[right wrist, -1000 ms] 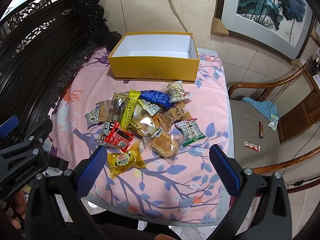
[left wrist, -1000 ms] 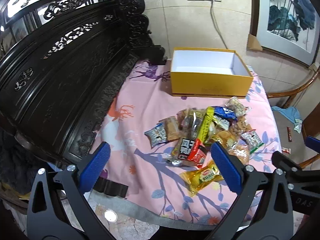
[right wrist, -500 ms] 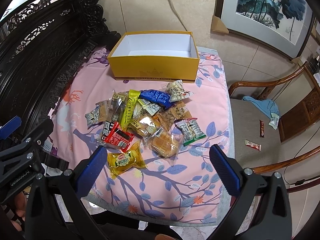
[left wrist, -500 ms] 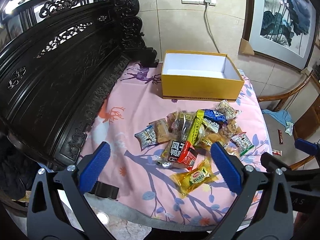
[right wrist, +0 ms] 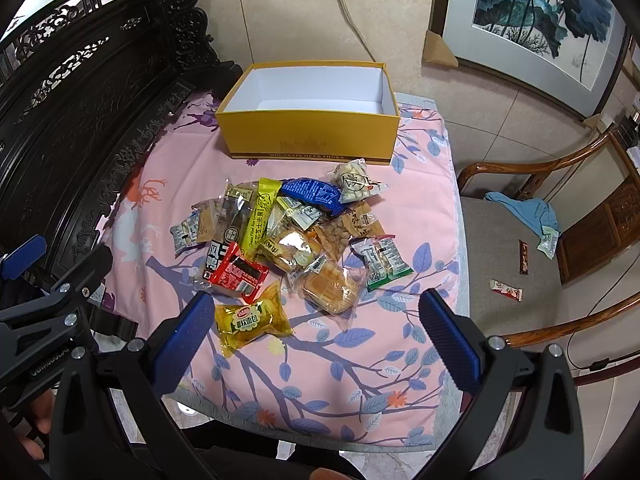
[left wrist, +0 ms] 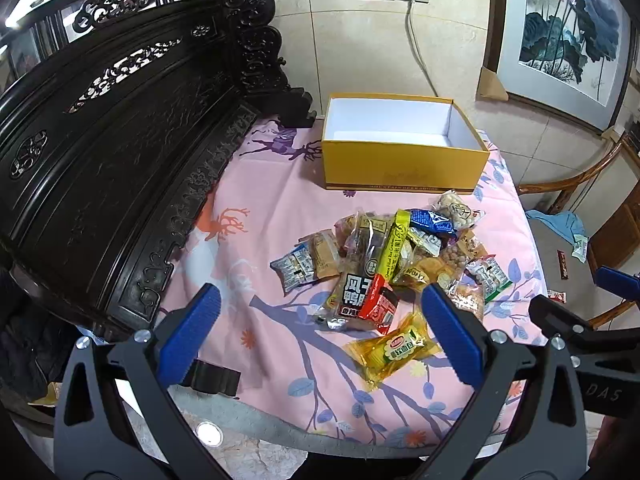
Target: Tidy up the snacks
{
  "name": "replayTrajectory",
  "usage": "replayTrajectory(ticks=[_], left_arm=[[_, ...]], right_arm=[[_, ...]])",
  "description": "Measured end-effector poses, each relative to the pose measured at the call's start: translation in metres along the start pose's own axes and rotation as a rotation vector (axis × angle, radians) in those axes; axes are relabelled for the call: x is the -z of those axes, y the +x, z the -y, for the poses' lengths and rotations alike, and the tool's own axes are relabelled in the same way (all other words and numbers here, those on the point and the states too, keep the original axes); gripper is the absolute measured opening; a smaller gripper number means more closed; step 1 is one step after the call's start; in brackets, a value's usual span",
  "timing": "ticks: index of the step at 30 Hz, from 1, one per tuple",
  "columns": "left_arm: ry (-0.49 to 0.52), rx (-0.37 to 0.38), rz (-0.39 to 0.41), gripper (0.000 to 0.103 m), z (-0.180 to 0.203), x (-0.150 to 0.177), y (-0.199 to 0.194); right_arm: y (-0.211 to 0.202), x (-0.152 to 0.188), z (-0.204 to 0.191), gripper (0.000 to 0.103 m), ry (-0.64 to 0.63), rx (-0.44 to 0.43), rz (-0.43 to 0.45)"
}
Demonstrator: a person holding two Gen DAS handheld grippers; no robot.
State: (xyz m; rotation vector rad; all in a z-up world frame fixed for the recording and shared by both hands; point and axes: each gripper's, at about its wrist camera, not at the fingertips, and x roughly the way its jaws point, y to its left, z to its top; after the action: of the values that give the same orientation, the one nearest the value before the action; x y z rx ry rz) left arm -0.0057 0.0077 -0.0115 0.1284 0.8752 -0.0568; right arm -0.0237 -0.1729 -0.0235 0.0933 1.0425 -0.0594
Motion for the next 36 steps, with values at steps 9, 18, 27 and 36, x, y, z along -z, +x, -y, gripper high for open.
replayTrajectory(ticks=[9,18,27,36], left_arm=[[-0.032,0.003,-0.025,0.101,-0.008,0.001,0.008],[-0.131,-0.002,-0.066,0.101,-0.042,0.011,0.030],[-0.104,0.026,-0.115,0.101,-0.057,0.039,0.070],[0.137,0.098,-0.079,0.101,-0.040,0.077,0.104]], right_arm=[[0.002,0.002,0.001,0.102,-0.002,0.001,-0.008],[0.038,0.012,0.027,0.102,0.017,0.012,-0.031],[0.131,0.043,0.023,0.095,-0.194,-0.112,-0.066],[0.175,0.039,0.015,0.085,-0.568,-0.148,-0.029]])
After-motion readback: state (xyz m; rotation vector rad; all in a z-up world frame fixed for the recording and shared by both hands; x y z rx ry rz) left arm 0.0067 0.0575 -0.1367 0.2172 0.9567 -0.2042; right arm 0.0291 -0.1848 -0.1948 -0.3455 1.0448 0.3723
